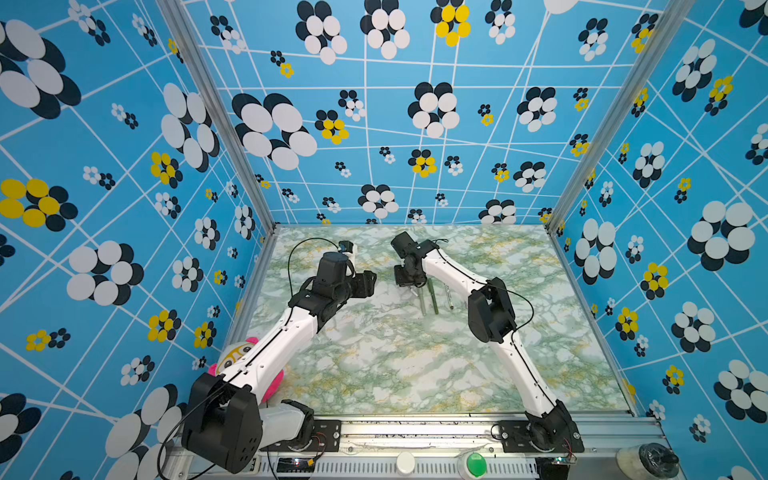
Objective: Insert the pens into the pen caps
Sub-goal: 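Lower the right gripper onto the white pen and close on it, then lift the white pen off the table with the right gripper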
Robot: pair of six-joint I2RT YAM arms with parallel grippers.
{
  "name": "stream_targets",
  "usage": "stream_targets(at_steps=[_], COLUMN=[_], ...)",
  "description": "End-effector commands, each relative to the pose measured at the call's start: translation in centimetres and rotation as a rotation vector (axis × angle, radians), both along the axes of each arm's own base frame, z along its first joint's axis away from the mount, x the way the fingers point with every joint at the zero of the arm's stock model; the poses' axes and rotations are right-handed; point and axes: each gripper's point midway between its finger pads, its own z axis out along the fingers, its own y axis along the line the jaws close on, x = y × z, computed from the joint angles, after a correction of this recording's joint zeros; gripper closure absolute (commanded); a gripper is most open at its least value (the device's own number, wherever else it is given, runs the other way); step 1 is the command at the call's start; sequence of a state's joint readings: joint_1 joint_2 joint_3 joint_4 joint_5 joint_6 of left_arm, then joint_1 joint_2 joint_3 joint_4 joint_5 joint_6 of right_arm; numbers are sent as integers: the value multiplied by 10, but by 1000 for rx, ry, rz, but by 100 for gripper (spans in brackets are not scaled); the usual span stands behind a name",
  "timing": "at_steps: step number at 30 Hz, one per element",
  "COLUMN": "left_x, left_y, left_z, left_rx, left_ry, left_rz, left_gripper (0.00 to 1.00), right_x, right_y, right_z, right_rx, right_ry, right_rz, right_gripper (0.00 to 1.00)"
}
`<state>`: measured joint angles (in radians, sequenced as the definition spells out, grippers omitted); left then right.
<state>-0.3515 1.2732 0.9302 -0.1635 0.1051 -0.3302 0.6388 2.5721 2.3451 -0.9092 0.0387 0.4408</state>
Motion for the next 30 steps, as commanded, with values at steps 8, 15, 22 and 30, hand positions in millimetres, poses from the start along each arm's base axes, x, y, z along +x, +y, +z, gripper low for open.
stream_targets(at_steps=[8, 15, 22, 30], left_x=[-3, -18, -53, -106], left_y=[3, -2, -8, -22], left_z=[17, 25, 55, 80], left_rx=[-26, -13, 72, 161], left_ry=[-23, -19, -196, -445], left_rz=[2, -71, -271, -546], left_gripper=[27, 27, 27, 26], right_x=[-28, -52, -96, -151], right_y=[7, 23, 4, -22], right_z=[-20, -5, 20, 34], right_rx=[-57, -23, 6, -4], right_ry=[67, 73, 71, 91], right_rz=[73, 158, 342, 579], right_gripper=[91, 100, 100, 100])
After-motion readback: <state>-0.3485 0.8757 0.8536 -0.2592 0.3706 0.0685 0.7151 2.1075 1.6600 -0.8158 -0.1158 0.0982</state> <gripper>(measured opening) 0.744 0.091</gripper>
